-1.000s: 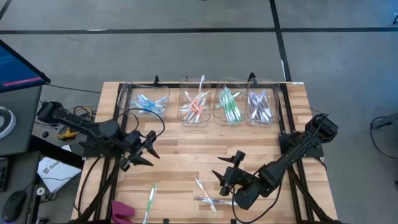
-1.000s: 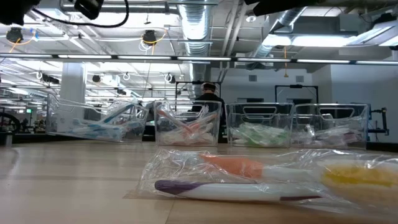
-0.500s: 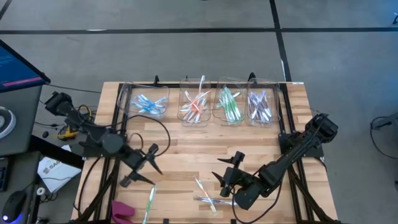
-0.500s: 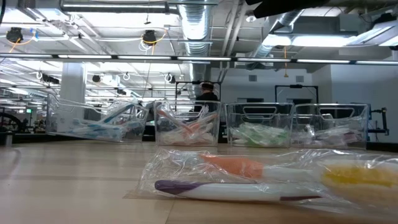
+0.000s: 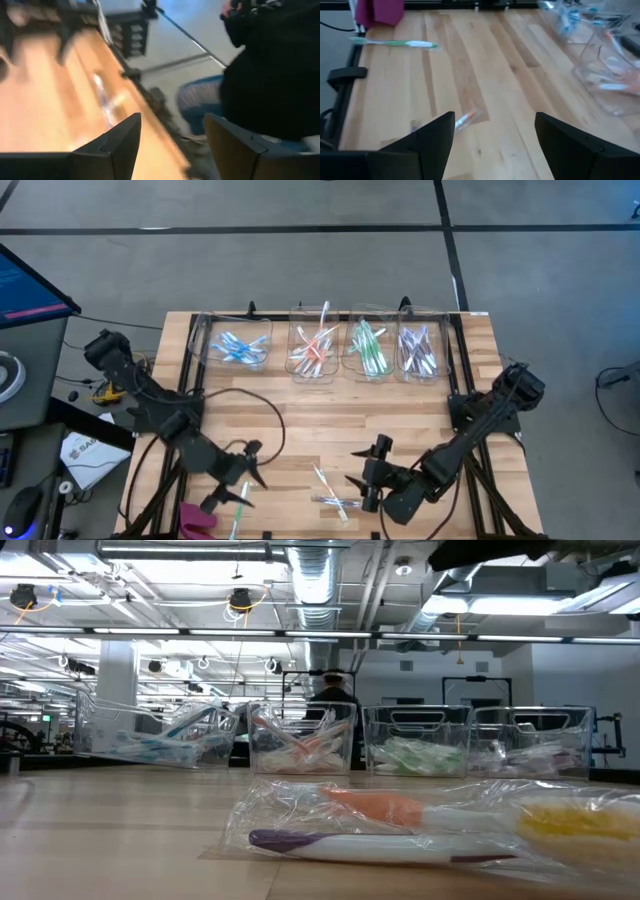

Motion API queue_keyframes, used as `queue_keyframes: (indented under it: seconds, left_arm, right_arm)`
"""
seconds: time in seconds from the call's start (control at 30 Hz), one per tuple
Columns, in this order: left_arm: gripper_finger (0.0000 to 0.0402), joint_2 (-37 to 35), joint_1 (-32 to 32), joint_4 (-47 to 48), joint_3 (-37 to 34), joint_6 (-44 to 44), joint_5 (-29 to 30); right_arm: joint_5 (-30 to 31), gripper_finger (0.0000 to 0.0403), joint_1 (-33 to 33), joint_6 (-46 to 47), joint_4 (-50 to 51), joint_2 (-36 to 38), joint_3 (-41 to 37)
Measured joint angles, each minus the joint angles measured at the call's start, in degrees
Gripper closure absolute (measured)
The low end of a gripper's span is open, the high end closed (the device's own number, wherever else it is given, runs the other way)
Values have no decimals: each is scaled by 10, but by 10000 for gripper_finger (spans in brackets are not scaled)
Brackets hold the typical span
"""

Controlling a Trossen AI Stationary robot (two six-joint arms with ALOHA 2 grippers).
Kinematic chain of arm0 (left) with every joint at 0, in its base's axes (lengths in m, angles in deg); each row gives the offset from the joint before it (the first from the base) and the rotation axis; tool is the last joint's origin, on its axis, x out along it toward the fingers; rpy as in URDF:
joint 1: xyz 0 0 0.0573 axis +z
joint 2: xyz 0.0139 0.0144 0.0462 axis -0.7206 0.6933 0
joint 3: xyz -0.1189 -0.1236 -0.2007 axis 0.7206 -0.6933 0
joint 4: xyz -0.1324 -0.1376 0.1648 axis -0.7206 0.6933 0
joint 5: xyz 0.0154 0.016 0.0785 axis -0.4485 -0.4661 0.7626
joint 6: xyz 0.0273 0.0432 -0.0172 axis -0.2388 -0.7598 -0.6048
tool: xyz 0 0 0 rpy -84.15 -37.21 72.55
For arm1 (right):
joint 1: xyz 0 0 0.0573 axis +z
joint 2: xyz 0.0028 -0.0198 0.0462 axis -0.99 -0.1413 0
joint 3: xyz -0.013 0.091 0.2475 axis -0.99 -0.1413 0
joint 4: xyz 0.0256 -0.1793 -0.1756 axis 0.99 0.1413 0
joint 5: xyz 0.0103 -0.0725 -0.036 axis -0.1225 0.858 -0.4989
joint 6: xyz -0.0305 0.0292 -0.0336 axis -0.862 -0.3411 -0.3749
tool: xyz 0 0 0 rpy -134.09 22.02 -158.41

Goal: Pick & Place Toothbrushes
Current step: Put the green toothbrush into the middle right transparent bin

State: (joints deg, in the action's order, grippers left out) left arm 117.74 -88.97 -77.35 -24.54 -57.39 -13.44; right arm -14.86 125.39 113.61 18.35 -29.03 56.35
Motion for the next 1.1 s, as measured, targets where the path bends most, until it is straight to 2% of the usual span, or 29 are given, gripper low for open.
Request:
queue_keyframes:
  seconds: [0.2, 0.3, 0.47, 0.7, 0.9, 1.1]
  left_arm:
    - [173, 51, -33, 97, 16, 281, -1]
    - [161, 72, -58, 161, 12, 354, -2]
    - [140, 101, -78, 183, 12, 488, 1]
    - [138, 109, -78, 168, 12, 520, -2]
    - [141, 107, -77, 149, 12, 520, 1]
    - [142, 107, -72, 125, 12, 523, 36]
  right_arm:
    - [-1, 133, 7, 6, 0, 0, 0]
    - [-1, 133, -2, 3, -1, 0, 0]
    - [-27, 133, -25, 2, 0, 0, 0]
    - [-94, 133, -44, 0, 0, 0, 0]
    - [-97, 133, -37, -16, 0, 0, 0]
    - [-97, 133, -24, -16, 1, 0, 0]
